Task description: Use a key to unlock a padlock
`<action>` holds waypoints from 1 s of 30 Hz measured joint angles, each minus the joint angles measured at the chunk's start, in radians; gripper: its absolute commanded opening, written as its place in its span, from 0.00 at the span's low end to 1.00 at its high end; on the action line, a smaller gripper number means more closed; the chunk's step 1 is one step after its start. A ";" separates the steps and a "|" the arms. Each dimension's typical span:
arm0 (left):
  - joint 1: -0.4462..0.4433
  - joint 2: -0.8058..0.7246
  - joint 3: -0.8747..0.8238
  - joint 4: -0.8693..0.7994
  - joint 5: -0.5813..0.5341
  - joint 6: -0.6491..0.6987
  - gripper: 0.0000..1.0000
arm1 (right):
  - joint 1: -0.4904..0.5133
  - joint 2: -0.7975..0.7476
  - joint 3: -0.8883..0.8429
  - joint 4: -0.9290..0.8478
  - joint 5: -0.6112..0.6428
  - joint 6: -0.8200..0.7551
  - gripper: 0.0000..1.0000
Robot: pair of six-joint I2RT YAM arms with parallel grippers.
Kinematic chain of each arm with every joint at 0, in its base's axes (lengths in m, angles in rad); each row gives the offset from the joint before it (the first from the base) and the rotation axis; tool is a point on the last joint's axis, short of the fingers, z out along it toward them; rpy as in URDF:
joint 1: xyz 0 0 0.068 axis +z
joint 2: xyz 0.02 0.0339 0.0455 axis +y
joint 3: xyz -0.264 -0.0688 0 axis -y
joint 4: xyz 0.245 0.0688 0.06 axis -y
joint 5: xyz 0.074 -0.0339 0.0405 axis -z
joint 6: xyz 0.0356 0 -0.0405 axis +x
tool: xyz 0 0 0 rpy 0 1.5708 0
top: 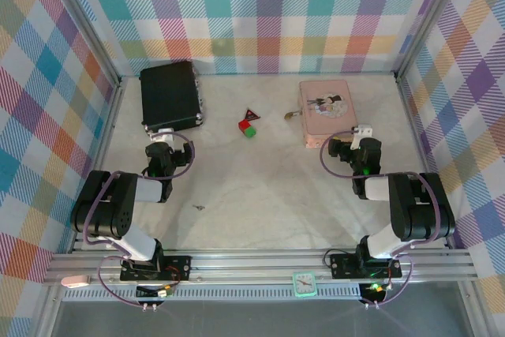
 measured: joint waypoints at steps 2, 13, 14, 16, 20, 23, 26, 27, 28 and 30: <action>0.000 0.000 0.000 0.000 0.001 0.000 1.00 | 0.000 0.000 0.000 0.000 0.000 0.000 0.99; 0.000 0.000 0.000 0.000 0.002 0.000 1.00 | 0.000 0.000 0.000 0.000 0.000 0.000 0.99; 0.000 0.000 0.000 0.000 0.002 0.000 1.00 | 0.000 0.000 0.000 0.000 0.000 0.000 0.99; 0.000 0.000 0.000 0.000 0.002 0.000 1.00 | 0.000 0.000 0.000 0.000 0.000 0.000 0.99; 0.000 0.000 0.000 0.000 0.002 0.000 1.00 | 0.000 0.000 0.000 0.000 0.000 0.000 0.99; 0.000 0.000 0.000 0.000 0.006 0.000 1.00 | 0.000 0.000 0.000 0.000 0.000 0.000 0.99; 0.000 0.000 0.000 0.000 0.008 0.000 1.00 | 0.000 0.000 0.000 -0.001 0.000 0.000 0.99; 0.000 0.000 0.000 0.000 0.008 0.000 1.00 | 0.000 -0.002 0.000 -0.008 0.001 0.000 0.99; 0.000 0.000 0.000 0.000 0.004 0.000 1.00 | 0.000 -0.013 0.003 -0.034 0.006 0.001 0.99; 0.000 -0.010 0.002 -0.023 -0.011 -0.001 0.99 | 0.000 -0.052 0.013 -0.102 0.030 0.008 0.99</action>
